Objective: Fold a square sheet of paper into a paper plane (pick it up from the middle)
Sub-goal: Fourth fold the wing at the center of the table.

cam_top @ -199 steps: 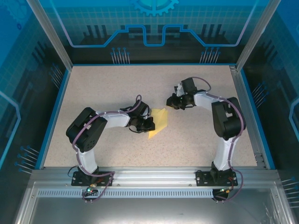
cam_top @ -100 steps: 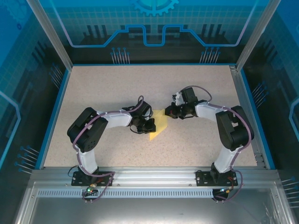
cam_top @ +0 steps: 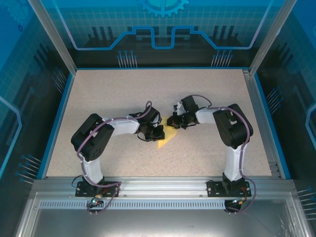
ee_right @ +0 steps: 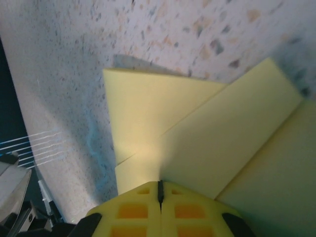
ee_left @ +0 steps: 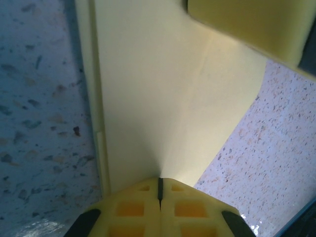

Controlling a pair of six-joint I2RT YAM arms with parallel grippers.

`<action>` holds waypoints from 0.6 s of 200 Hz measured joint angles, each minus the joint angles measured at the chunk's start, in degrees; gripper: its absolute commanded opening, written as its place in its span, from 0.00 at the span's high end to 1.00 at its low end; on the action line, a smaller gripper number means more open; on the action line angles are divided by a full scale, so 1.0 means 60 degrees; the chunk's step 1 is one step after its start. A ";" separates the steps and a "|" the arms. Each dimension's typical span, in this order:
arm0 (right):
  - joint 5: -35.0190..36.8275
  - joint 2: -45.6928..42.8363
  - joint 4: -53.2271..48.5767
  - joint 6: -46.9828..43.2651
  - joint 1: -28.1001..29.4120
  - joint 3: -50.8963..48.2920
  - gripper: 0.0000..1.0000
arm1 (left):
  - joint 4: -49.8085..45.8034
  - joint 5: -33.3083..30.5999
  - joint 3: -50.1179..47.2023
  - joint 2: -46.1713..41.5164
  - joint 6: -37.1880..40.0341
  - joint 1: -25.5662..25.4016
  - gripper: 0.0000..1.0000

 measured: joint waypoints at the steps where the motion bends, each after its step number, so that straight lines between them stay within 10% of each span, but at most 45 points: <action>1: 0.0000 0.0007 -0.0011 -0.0007 -0.0004 0.0011 0.96 | 0.0007 -0.0007 0.0000 0.0000 0.0000 0.0000 0.96; 120: 0.0484 0.0674 -0.1093 -0.0605 -0.1027 0.1523 0.93 | 0.0317 -0.0025 -0.0131 -0.0004 -0.0004 0.0000 0.95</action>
